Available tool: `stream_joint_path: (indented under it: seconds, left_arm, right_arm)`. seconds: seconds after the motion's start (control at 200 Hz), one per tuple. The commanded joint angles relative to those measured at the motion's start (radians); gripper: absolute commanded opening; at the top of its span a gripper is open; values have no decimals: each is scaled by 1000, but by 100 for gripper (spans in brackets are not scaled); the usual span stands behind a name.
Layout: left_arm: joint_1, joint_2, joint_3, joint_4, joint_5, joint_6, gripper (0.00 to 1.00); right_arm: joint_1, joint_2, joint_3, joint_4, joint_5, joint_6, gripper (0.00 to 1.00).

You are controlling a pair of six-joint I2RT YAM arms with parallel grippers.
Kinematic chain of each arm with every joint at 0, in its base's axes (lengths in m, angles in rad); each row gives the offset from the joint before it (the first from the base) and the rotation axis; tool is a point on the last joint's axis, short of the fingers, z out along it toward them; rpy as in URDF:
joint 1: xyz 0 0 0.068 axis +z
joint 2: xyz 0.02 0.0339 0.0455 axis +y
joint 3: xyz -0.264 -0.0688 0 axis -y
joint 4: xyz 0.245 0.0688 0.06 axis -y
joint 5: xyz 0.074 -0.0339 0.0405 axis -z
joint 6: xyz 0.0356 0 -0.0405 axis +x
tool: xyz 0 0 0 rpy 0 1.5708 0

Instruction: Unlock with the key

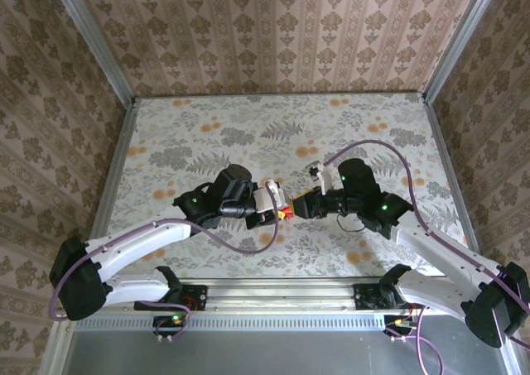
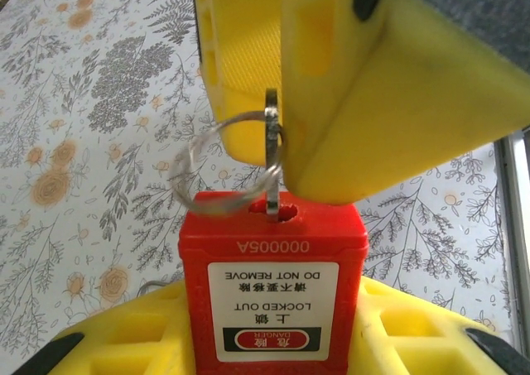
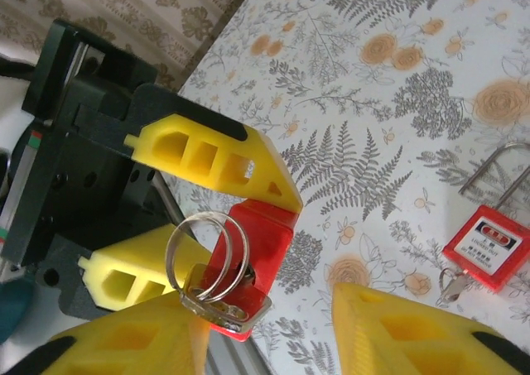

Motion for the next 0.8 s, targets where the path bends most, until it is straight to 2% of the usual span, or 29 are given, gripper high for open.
stream_joint_path:
  seconds: [0.0,0.125,0.23,0.4,0.52,0.665,0.795]
  left_arm:
    - [-13,-12,-3,61,-83,-9,0]
    - [-28,-11,-11,109,-180,-24,0]
    - [-36,-3,-5,134,-208,-54,0]
    - [-52,25,30,133,-204,-94,0]
    - [-61,29,42,113,-163,-65,0]
    - [-40,19,99,-32,-72,-12,0]
    - [14,-3,146,-166,5,32,0]
  right_arm:
    - [1,-1,7,32,40,104,55]
    - [2,-15,-59,130,51,262,61]
    - [6,-57,-129,246,77,381,64]
    - [16,-136,-163,276,134,409,66]
    - [16,-173,-132,191,120,289,67]
    - [2,-236,-94,18,132,78,78]
    - [-10,-244,-77,-42,116,-74,80]
